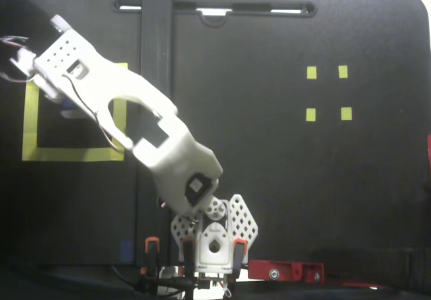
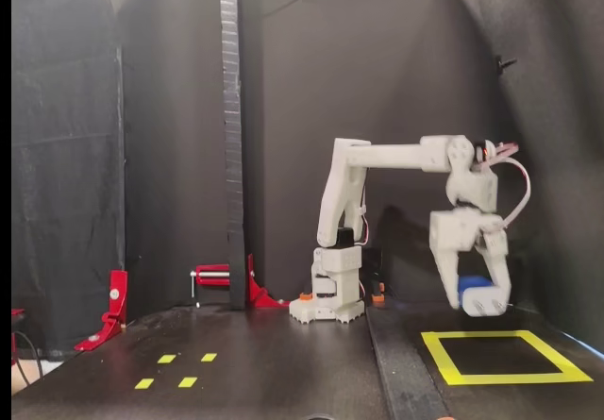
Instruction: Grasp the block and place it in the designated area.
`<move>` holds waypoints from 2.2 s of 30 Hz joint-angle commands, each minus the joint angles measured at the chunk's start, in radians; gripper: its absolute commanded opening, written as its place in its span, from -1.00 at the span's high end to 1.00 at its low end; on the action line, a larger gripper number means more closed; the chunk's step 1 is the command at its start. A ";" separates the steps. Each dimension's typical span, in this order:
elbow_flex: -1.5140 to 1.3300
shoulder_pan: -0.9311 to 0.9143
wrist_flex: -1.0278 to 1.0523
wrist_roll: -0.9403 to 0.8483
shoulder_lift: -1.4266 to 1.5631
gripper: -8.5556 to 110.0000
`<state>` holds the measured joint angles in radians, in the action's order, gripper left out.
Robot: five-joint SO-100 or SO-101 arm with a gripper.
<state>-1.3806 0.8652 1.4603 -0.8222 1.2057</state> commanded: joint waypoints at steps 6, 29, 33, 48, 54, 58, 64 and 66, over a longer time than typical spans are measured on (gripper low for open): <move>0.005 0.025 -0.040 0.008 -0.087 0.53; 0.005 0.031 -0.064 0.003 -0.163 0.52; 0.005 0.032 -0.055 -0.002 -0.161 0.50; 0.005 0.028 -0.032 -0.040 -0.149 0.16; 0.006 0.025 -0.031 -0.044 -0.146 0.16; 0.006 0.020 -0.031 -0.041 -0.126 0.16; 0.006 0.014 0.003 -0.038 -0.029 0.16; 0.006 0.014 0.023 -0.038 0.011 0.16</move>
<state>-1.3790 0.8836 1.4634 -0.8575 1.1259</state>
